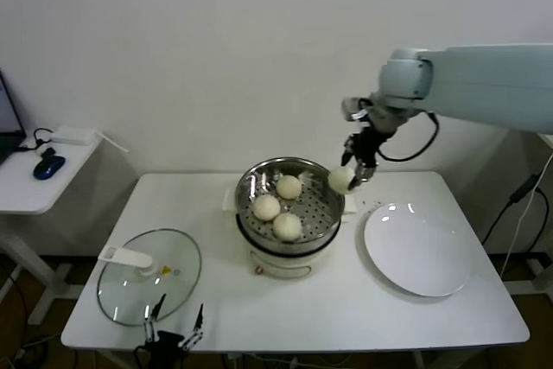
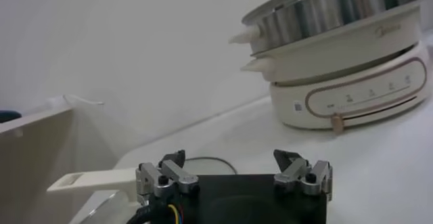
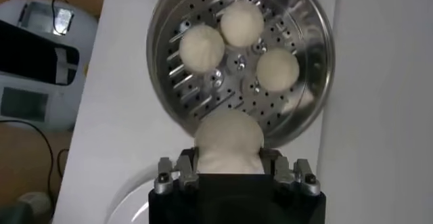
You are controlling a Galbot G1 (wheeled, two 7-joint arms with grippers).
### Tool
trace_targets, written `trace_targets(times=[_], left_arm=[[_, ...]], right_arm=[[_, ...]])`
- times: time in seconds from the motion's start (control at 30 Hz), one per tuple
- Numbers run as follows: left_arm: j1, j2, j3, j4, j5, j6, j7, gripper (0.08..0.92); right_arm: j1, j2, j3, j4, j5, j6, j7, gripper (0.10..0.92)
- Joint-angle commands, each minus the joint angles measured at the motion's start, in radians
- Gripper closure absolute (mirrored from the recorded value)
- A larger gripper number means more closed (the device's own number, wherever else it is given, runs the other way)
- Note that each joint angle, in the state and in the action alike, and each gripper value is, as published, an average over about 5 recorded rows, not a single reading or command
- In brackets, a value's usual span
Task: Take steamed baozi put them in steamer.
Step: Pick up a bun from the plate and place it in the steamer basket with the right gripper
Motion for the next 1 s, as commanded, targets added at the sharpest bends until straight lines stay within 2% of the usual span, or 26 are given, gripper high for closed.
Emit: trace_targets(times=[0.03,0.4,0.73,0.93,1.0], left_arm=[[0.006,-0.005,-0.004,-0.018,-0.004,0.008,0.001,0.177],[-0.003,-0.009,-0.013,0.002,-0.005,0.004,-0.002,0.177],[-0.011,-0.006,-0.016,0.006,-0.006,0.006,-0.002,0.177],[-0.006,-0.003,-0.019,-0.002,-0.009,0.008,-0.001,0.177],[-0.004,-0.002,-0.019,-0.007,-0.009,0.008,0.001,0.177]], right_arm=[[-0.253,0.168,0.106,-0.174,-0.055,-0.033,0.048,0.406],[-0.384,0.188,0.133,-0.256,-0.155,-0.026,0.073,0.406],[-0.405,0.187,0.141,-0.286,-0.165,-0.018,0.069,0.406],[-0.321,0.153,0.122,-0.235,-0.081,-0.008,0.054,0.397],[-0.255,0.130,0.096,-0.199,-0.032,0.000,0.026,0.362]])
